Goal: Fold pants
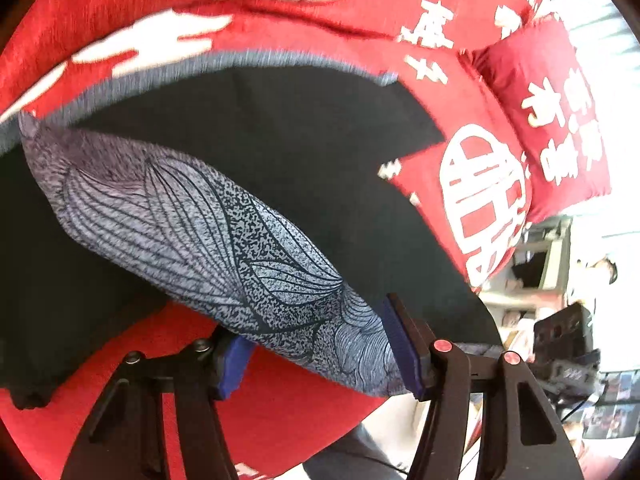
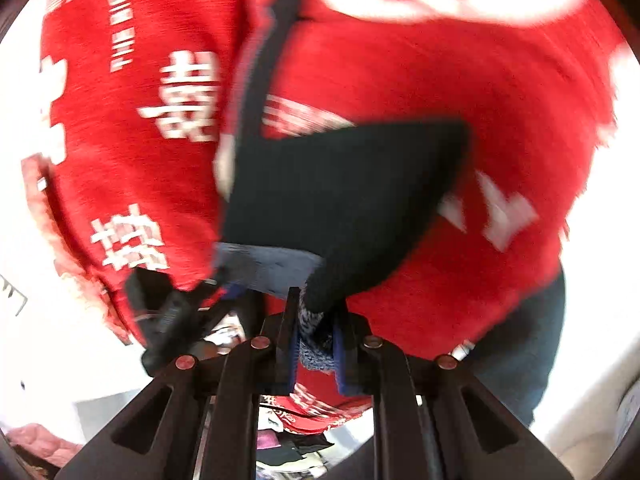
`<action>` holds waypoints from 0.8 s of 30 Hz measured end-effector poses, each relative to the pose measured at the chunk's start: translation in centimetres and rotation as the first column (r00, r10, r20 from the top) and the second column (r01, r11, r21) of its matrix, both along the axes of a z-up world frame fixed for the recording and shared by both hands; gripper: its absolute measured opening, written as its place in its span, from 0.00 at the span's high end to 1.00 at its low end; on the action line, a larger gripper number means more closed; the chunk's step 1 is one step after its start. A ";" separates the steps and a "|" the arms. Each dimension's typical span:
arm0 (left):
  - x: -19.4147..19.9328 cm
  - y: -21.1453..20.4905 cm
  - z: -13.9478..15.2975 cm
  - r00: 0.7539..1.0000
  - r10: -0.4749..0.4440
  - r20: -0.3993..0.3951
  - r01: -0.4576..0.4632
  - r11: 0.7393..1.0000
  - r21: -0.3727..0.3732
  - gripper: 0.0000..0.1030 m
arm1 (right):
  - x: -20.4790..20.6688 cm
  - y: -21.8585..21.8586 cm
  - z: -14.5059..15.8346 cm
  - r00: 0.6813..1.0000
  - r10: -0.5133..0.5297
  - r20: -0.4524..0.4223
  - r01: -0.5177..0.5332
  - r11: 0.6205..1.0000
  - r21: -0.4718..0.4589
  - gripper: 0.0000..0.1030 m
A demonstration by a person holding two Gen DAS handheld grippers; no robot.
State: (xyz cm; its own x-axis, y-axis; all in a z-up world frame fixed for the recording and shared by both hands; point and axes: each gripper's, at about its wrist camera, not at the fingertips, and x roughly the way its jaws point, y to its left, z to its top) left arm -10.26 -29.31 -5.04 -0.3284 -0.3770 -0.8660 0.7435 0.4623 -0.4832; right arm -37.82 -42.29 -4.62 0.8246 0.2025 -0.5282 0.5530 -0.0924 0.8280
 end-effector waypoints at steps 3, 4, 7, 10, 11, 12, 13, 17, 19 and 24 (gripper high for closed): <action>0.9 -2.2 1.4 0.999 0.040 0.028 -0.039 0.999 -0.034 0.39 | 3.5 -5.1 3.2 0.998 0.028 0.058 -0.024 0.998 -0.063 0.85; 1.3 -3.3 1.8 0.998 0.054 0.041 -0.053 0.998 -0.043 0.39 | 4.5 -6.9 4.0 0.997 0.038 0.068 -0.032 0.996 -0.083 0.85; 3.1 -6.8 2.8 0.989 0.103 0.108 -0.098 0.994 -0.056 0.39 | 6.4 -12.6 5.9 0.994 0.082 0.069 -0.073 0.988 -0.133 0.85; 5.5 -9.3 3.2 0.975 0.160 0.152 -0.154 0.987 -0.051 0.27 | 9.9 -18.4 6.5 0.990 0.132 0.050 -0.122 0.979 -0.165 0.85; 6.3 -10.1 3.3 0.970 0.180 0.165 -0.173 0.983 -0.054 0.25 | 11.0 -19.9 6.4 0.989 0.146 0.038 -0.138 0.976 -0.166 0.85; 7.2 -10.4 3.5 0.965 0.194 0.175 -0.187 0.981 -0.056 0.25 | 12.1 -21.7 6.2 0.986 0.165 0.025 -0.159 0.974 -0.160 0.85; 7.8 -11.2 3.6 0.961 0.206 0.183 -0.200 0.978 -0.052 0.25 | 13.2 -23.1 5.8 0.983 0.184 0.008 -0.180 0.971 -0.154 0.85; 9.6 -12.5 4.0 0.940 0.249 0.233 -0.244 0.968 -0.053 0.25 | 17.5 -26.8 4.0 0.951 0.272 -0.150 -0.295 0.942 -0.160 0.66; 10.2 -12.7 4.5 0.928 0.265 0.262 -0.262 0.964 -0.048 0.25 | 18.5 -27.6 3.5 0.927 0.297 -0.232 -0.340 0.923 -0.180 0.51; 11.1 -10.3 4.2 0.897 0.276 0.346 -0.300 0.954 0.018 0.25 | 16.3 -27.4 5.5 0.929 0.267 -0.256 -0.337 0.897 -0.287 0.43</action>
